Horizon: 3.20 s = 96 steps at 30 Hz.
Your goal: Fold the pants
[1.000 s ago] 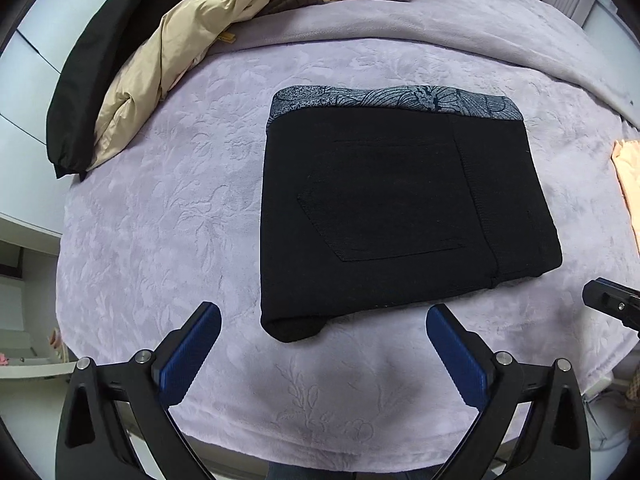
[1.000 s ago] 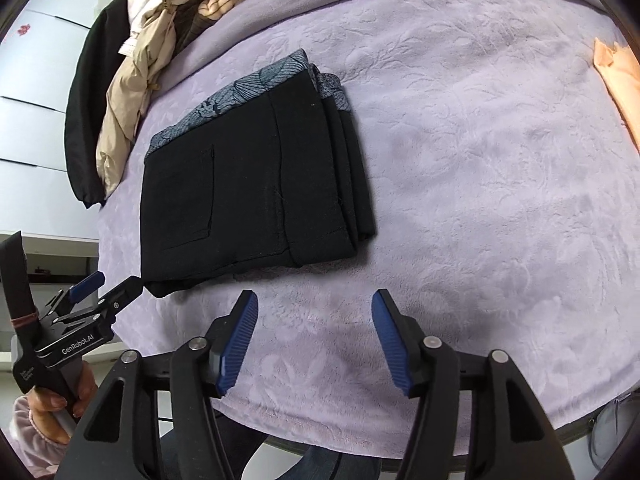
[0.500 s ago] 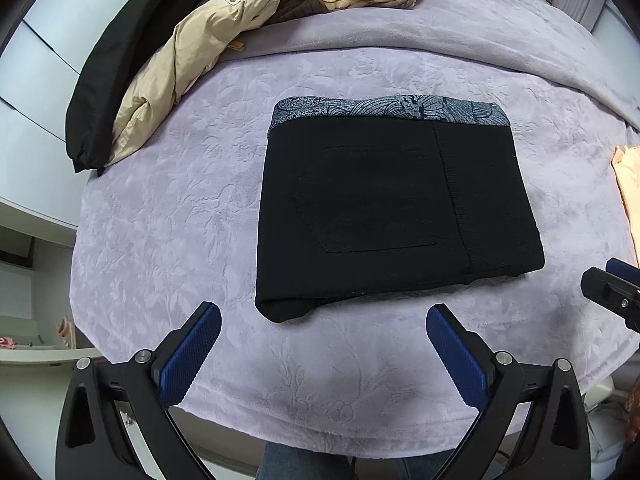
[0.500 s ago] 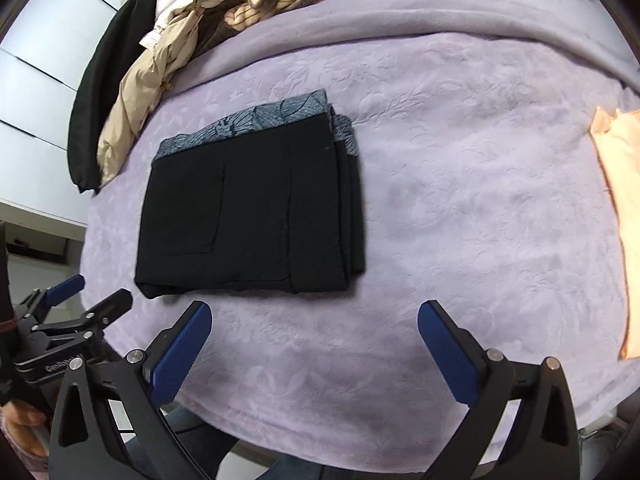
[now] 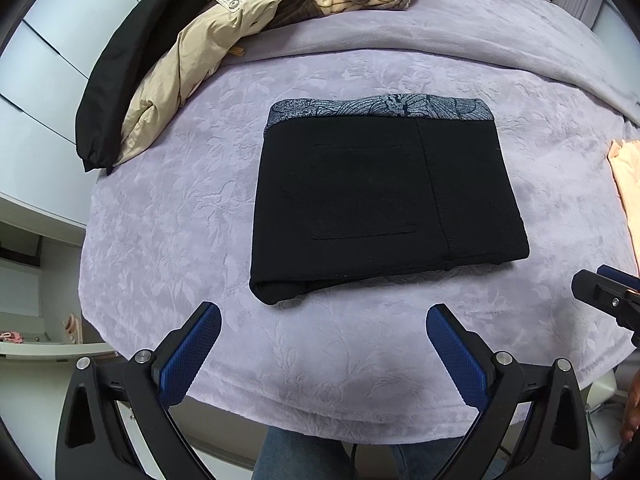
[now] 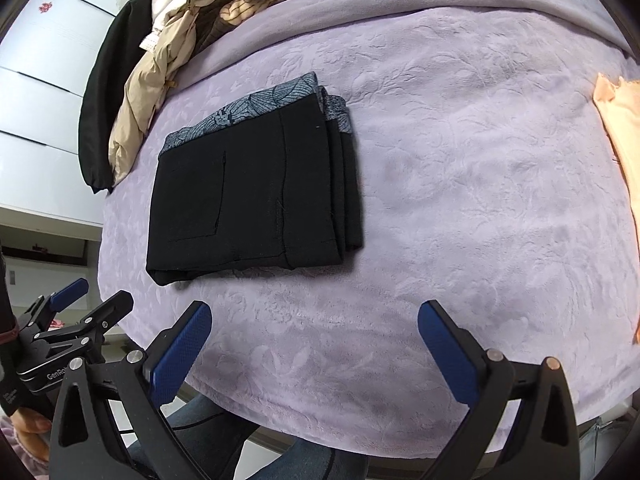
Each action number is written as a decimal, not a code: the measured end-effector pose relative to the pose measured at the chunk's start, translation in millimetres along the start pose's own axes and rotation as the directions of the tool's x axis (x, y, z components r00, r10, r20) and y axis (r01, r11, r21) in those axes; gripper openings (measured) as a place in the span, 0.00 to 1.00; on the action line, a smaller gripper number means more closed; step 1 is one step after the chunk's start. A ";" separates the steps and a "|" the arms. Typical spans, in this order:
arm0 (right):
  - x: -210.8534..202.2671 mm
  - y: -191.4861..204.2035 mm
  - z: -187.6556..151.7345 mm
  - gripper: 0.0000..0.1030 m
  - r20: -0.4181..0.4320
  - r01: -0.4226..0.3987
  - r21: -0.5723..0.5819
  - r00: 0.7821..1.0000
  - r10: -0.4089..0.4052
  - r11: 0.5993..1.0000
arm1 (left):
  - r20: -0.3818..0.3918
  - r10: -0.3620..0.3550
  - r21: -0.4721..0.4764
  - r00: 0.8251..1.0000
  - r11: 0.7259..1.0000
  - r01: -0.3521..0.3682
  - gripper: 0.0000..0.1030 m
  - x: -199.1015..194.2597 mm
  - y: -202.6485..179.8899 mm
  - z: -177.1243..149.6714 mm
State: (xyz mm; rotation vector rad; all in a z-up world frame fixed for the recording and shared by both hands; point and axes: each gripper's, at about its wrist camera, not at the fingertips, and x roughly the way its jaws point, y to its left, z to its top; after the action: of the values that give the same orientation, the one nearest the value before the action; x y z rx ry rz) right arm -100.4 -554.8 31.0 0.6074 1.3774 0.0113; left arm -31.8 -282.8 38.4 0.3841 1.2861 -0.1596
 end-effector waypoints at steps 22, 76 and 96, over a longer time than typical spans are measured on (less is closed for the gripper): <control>0.4 -16.2 -8.4 1.00 0.016 -0.061 0.104 0.998 0.059 0.993 | -0.013 -0.011 -0.065 1.000 0.998 0.010 1.00 1.4 20.7 -0.5; 18.8 -48.9 77.0 1.00 -0.067 -0.154 0.039 0.986 0.156 0.987 | -0.018 -0.106 -0.155 0.994 0.983 0.102 1.00 78.9 64.4 76.9; 112.8 -73.6 97.8 1.00 -0.145 -0.452 0.074 0.877 0.458 0.889 | -0.021 -0.538 -0.153 0.842 0.834 0.529 1.00 172.1 95.1 94.3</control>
State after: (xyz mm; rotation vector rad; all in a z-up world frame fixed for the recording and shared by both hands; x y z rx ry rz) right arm -11.1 -616.2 -95.3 0.9712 1.3605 0.4233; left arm 132.6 -212.6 -86.5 -0.1076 1.4352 -0.5316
